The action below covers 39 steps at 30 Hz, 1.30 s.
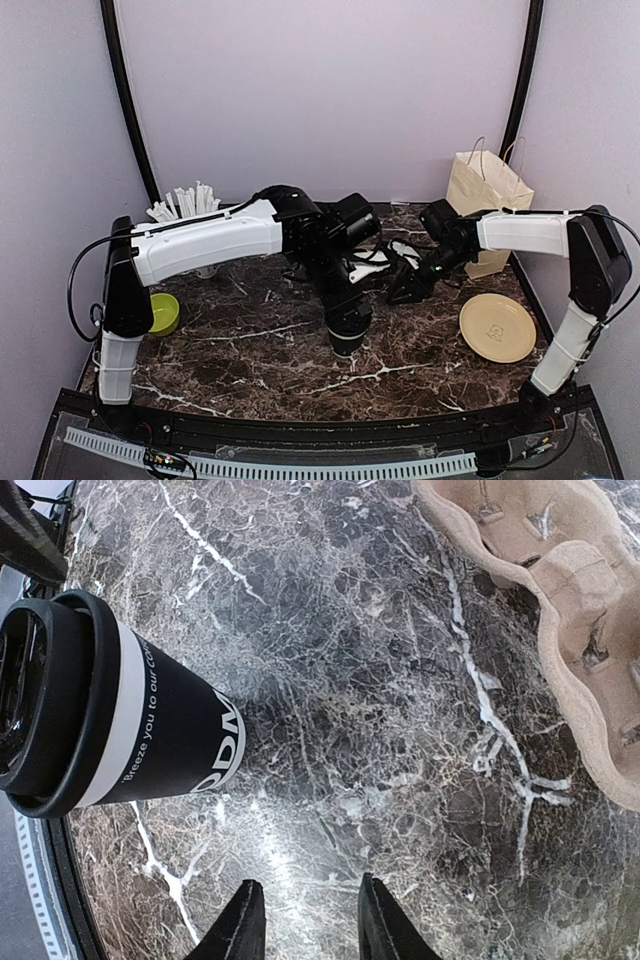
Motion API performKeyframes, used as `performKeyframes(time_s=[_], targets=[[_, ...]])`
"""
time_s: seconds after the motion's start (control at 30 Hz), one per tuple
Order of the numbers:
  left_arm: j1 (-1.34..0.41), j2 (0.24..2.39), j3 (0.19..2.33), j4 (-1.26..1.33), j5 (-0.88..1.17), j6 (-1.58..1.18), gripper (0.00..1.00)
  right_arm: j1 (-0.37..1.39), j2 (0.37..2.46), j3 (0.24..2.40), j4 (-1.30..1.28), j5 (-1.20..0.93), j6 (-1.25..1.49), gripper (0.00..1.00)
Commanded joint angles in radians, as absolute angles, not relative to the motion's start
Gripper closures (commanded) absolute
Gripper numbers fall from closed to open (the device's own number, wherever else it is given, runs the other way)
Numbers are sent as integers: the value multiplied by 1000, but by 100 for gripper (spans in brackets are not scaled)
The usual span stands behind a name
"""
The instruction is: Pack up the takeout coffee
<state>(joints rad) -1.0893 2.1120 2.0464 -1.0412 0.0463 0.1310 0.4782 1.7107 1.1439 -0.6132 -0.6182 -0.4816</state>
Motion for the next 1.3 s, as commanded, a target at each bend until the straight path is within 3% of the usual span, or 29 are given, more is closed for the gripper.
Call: performKeyframes(time_s=[0.0,0.17,0.33,0.37,0.47,0.5,0.67,0.83,0.97,1.27], targets=[[-1093,2092,2110,-1061,26,135,1,462,1675,1154,-631,-628,-483,69],[-1094,1948,2013,-1004,-68,93,1,457,1574,1182,-666,-594,-449,68],[-1072,1717,1683,-695,-111,-19,1,457,1500,1250,-743,-616,-410,67],[-1058,1698,1649,-664,-125,-105,4,457,1490,1252,-743,-635,-386,64],[-983,1622,1497,-521,-36,-236,16,457,1466,1184,-664,-725,-227,32],[-966,1609,1465,-450,32,-288,18,458,1466,1147,-629,-788,-186,31],[-915,1573,1297,-269,239,-470,22,460,1506,998,-499,-965,-78,36],[-890,1589,1184,-107,400,-580,22,471,1561,1012,-504,-1013,-78,40],[-890,1603,1151,-75,437,-608,21,487,1632,1031,-525,-1045,-91,49],[-890,1642,1135,-84,444,-588,27,533,1745,1137,-605,-1090,-149,52]])
